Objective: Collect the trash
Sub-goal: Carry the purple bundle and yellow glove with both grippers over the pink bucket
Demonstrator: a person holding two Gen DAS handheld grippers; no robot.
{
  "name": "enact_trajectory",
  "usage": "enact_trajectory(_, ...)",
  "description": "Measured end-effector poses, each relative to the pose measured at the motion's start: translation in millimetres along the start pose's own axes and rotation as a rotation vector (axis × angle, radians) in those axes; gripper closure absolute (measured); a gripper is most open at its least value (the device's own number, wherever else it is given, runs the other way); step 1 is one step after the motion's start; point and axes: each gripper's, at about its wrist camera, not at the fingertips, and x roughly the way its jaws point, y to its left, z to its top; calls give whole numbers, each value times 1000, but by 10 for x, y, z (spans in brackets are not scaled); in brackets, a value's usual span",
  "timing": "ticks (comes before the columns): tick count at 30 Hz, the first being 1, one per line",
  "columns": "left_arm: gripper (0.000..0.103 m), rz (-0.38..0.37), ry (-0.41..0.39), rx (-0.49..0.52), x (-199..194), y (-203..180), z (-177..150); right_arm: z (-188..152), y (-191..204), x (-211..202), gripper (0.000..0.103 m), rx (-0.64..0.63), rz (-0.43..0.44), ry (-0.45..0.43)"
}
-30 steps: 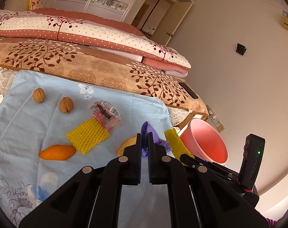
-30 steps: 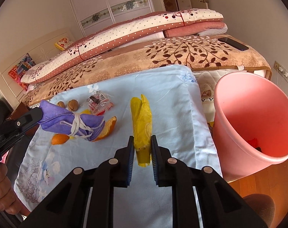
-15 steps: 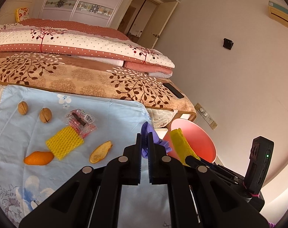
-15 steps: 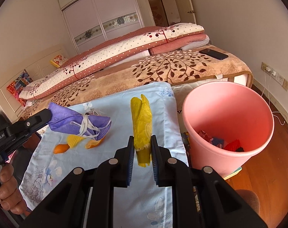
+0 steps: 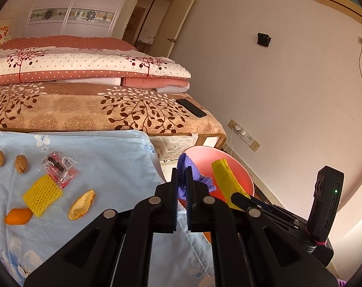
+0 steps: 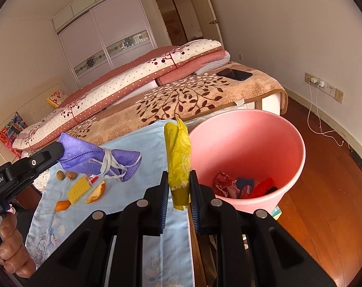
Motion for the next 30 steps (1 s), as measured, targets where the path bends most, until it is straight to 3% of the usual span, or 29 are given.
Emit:
enact_trajectory(14,98,-22,77,79,632,-462,-38,24,-694,-8,87,99,-88,-9)
enact_trajectory(30,98,13,176,144,1242,-680,-209,14,-1013,136,87,155,-104,10)
